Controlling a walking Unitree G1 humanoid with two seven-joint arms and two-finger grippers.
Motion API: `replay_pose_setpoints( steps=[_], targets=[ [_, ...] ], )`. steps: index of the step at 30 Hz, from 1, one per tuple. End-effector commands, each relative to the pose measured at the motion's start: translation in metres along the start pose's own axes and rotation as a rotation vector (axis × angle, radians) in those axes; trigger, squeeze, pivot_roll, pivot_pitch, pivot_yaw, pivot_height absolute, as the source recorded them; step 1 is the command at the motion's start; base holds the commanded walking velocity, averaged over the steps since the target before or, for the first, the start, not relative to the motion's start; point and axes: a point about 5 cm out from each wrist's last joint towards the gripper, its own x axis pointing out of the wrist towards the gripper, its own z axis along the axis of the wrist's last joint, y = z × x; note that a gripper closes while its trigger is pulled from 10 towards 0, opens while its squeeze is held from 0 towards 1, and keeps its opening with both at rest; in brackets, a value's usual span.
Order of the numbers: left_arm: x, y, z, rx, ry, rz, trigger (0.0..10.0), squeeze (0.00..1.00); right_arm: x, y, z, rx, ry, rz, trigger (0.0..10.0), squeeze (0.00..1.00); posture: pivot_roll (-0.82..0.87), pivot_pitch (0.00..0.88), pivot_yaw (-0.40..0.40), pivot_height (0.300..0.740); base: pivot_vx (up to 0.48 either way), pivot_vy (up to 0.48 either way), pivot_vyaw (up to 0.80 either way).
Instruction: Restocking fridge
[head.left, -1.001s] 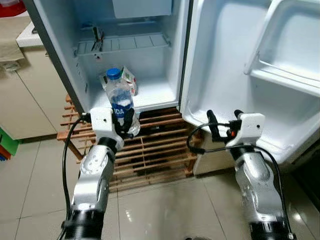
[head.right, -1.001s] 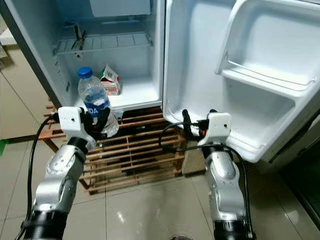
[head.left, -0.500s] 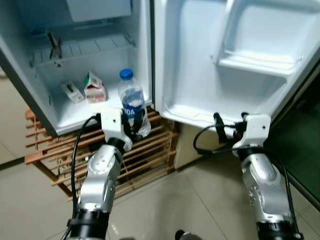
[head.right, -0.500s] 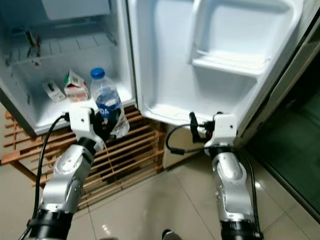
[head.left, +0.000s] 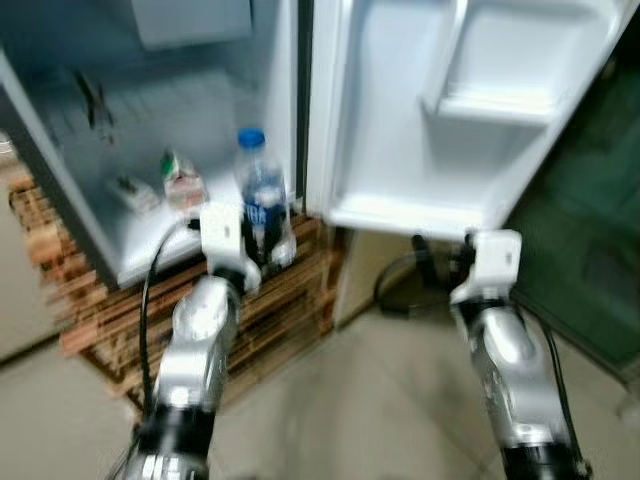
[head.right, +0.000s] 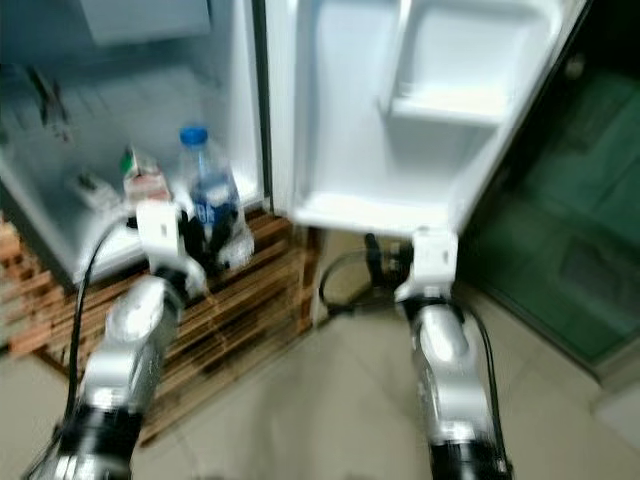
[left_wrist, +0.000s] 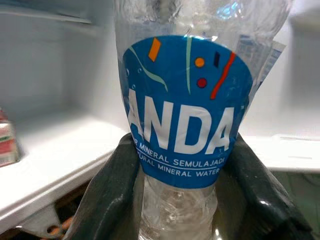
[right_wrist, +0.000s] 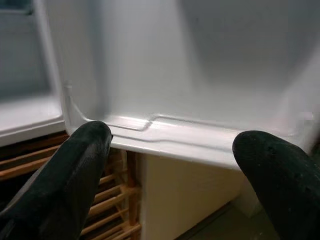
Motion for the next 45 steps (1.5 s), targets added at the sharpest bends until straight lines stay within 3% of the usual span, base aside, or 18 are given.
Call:
replay_pose_setpoints(
  steps=[1,8,13,24,33,45],
  targets=[
    [0.009,-0.014,0.011,0.003,-0.049,-0.066,10.0,0.00,-0.002,-0.011,-0.004,0.013,0.021,-0.050,10.0,0.00,-0.11,0.000,0.008,0.740,0.000,0.000,-0.70],
    [0.014,-0.025,0.010,-0.008,-0.046,-0.114,10.0,0.00,-0.006,-0.014,-0.003,-0.005,0.001,-0.087,10.0,0.00,-0.13,0.000,0.025,0.740,0.000,0.000,-0.30],
    [0.017,-0.031,0.011,-0.060,-0.066,-0.163,10.0,0.00,-0.006,-0.014,-0.003,-0.013,-0.001,-0.085,10.0,0.00,-0.14,0.000,0.029,0.740,0.000,0.000,0.00],
    [0.021,-0.041,0.023,-0.084,-0.135,-0.240,10.0,0.00,-0.008,-0.014,-0.002,-0.029,-0.014,-0.079,10.0,0.00,-0.15,0.000,0.036,0.740,0.480,0.000,0.00],
    [0.024,-0.040,0.023,-0.089,-0.144,-0.204,10.0,0.00,-0.008,-0.016,-0.003,-0.037,-0.010,-0.078,10.0,0.00,-0.16,0.000,0.039,0.740,0.476,0.000,0.00],
    [0.034,-0.045,0.037,-0.103,-0.192,-0.214,10.0,0.00,-0.013,-0.009,-0.004,-0.044,0.009,-0.005,10.0,0.00,-0.17,0.000,0.029,0.740,0.000,0.000,0.00]
  ],
)
